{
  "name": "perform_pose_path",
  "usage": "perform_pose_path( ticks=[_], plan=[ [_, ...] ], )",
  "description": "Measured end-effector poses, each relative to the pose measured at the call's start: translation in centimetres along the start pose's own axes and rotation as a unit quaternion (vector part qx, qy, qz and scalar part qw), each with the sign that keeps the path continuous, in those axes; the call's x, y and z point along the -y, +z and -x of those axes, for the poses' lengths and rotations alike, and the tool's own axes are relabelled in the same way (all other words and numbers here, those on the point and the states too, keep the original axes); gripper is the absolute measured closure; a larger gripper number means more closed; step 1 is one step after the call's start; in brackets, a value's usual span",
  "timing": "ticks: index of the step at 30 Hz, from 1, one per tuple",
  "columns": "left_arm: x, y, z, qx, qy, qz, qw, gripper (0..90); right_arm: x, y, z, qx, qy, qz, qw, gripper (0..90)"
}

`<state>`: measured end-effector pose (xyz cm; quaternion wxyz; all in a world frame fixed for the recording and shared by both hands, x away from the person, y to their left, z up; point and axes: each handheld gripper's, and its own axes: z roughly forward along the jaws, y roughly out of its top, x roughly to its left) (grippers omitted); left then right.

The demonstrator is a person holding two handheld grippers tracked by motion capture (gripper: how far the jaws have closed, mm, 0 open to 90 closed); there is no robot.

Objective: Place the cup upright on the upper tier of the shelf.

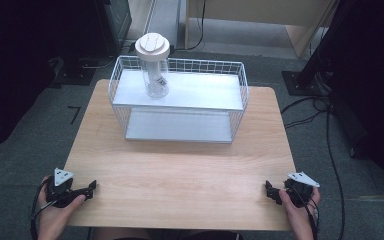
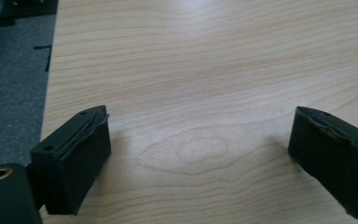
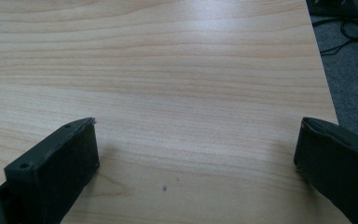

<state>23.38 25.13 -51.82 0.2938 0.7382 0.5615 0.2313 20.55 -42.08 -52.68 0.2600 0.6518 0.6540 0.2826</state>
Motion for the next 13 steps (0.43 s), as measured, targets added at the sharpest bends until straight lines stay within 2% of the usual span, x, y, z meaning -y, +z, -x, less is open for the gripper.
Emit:
perform_pose_path(
  ticks=[5,9,11,13],
  plan=[
    [-0.02,0.06,0.02,0.000,0.002,-0.003,1.0000,2.7,0.01,0.02,0.02,0.002,-0.002,0.002,1.0000,0.0],
    [-0.06,0.09,0.03,-0.022,-0.023,-0.004,0.9995,1.4,0.02,0.02,-0.13,0.008,0.005,0.002,1.0000,0.0],
    [-0.12,0.18,0.21,-0.022,-0.024,-0.003,0.9995,1.2,0.00,0.03,-0.17,0.009,0.007,0.002,0.9999,0.0],
    [-0.22,0.28,0.35,-0.013,-0.013,-0.007,0.9998,0.0,-0.01,0.03,-0.17,0.009,0.007,0.002,0.9999,0.0]
  ],
)
